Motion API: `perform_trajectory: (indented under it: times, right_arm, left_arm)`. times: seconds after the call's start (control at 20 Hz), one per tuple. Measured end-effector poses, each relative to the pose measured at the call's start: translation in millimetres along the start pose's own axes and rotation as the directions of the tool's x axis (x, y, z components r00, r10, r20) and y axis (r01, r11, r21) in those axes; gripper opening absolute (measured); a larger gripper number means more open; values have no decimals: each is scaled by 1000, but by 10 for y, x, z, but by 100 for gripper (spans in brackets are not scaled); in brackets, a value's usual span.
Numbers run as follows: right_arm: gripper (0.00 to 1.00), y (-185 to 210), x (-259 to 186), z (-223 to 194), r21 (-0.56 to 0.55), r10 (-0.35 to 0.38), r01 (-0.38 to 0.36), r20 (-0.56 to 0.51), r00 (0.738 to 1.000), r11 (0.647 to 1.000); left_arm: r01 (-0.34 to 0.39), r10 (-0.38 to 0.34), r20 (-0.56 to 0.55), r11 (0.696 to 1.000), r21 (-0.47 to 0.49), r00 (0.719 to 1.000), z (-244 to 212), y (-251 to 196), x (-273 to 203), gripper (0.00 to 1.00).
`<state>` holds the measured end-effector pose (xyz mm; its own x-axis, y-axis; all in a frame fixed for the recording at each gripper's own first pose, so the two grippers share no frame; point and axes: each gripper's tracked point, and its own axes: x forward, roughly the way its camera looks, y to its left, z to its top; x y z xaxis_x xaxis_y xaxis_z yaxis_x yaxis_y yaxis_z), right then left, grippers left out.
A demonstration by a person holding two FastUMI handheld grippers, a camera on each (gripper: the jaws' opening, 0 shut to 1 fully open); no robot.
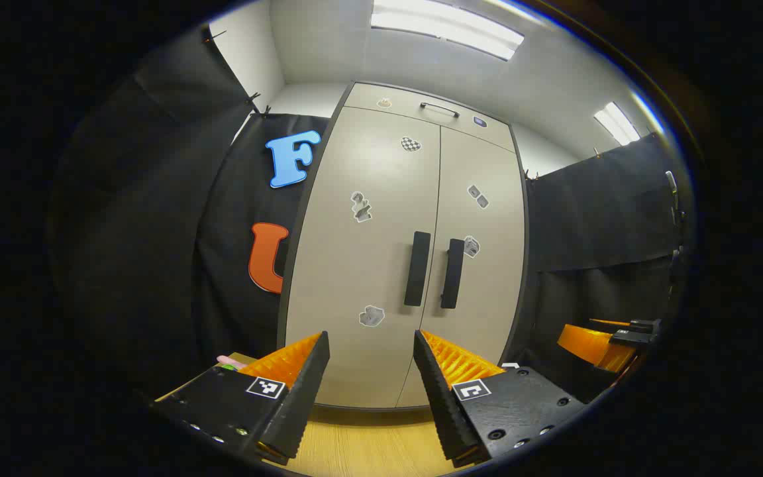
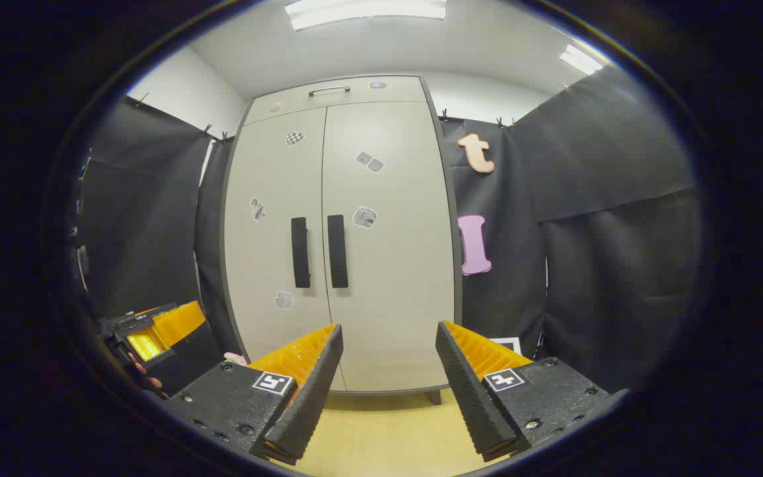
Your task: Open the right door of the double-door shoe cabinet with the right hand, and open the left door with the left hand.
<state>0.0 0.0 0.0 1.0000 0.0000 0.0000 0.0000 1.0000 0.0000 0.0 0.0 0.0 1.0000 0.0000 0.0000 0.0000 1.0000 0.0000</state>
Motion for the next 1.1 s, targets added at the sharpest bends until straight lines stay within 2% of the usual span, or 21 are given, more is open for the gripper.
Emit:
perform_trajectory:
  times: [0.2, 1.1]
  right_arm:
    - [90, -42, -11, -14, -10, -5, 5, -7, 1000, 1000]
    - [90, -62, 56, 6, -7, -14, 14, -3, 1000, 1000]
  left_arm:
    - [26, -26, -14, 999, -24, 1000, -48, -99, -27, 76]
    - [21, -21, 22, 1000, 9, 1000, 79, -112, 29, 76]
